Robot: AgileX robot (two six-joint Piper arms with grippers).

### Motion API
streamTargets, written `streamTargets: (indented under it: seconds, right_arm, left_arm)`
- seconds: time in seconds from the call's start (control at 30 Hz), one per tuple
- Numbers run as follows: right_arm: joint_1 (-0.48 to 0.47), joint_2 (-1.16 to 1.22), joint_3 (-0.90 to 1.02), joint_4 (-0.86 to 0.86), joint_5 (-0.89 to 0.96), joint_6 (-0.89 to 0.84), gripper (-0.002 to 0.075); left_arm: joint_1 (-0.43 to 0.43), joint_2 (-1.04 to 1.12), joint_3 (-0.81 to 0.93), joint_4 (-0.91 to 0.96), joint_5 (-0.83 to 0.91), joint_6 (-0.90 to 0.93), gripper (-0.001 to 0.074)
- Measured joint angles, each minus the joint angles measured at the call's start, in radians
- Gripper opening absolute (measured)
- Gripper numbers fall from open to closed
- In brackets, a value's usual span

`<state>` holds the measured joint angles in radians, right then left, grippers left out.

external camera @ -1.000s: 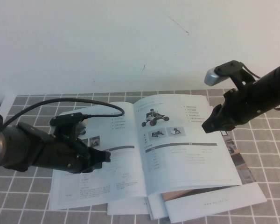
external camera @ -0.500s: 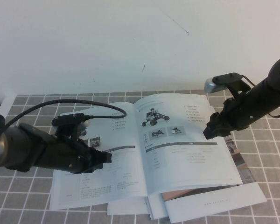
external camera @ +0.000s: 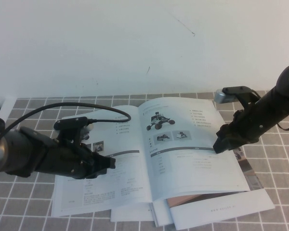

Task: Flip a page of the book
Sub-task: Open the closed book

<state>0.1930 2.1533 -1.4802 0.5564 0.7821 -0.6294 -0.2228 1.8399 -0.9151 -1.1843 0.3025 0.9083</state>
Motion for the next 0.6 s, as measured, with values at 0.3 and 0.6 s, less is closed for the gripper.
streamTargets:
  seconds: [0.3,0.6]
  right_arm:
    - [-0.002,0.007,-0.028,0.049,0.068,0.000,0.0360]
    - [0.000,0.009,-0.132,0.115,0.173,-0.006,0.0360]
  left_arm:
    - [0.000,0.000,0.000,0.000,0.011,0.000,-0.0004]
    - [0.000,0.000,0.000,-0.002,0.023,0.000,-0.0004]
